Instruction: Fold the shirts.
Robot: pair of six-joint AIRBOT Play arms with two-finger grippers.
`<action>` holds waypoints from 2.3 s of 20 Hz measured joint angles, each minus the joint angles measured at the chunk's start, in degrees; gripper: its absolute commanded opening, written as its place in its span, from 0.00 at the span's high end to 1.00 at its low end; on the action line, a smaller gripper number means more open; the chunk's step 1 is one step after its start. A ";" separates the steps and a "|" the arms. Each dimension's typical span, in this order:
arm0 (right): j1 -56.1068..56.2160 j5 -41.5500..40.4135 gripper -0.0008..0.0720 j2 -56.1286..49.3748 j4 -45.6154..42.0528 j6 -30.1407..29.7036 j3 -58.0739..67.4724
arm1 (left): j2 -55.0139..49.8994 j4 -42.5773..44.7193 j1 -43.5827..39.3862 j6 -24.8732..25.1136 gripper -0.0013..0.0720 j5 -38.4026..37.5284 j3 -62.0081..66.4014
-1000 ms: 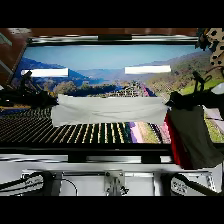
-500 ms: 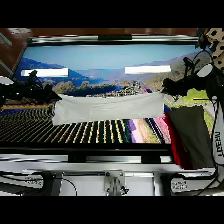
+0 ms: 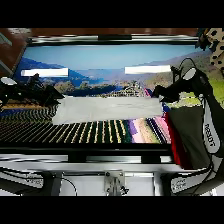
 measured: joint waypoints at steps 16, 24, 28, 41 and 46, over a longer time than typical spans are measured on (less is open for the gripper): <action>-5.29 5.46 0.25 -7.89 6.56 0.39 0.11 | 6.62 -0.22 0.22 0.81 0.26 -5.01 7.15; -2.47 5.92 0.88 -7.67 8.04 -0.59 0.13 | 6.91 -0.24 0.22 0.90 0.26 -5.01 7.19; -3.17 5.86 0.88 -1.11 10.45 -2.38 0.13 | 6.78 -0.26 -0.48 0.90 0.73 -4.96 7.19; -2.16 6.99 0.88 26.69 18.69 4.09 0.13 | 0.87 -4.22 -30.58 0.26 0.94 12.52 6.91; 1.55 7.45 0.88 31.61 18.27 7.87 0.13 | -6.36 -19.67 -43.78 2.05 0.94 22.86 7.02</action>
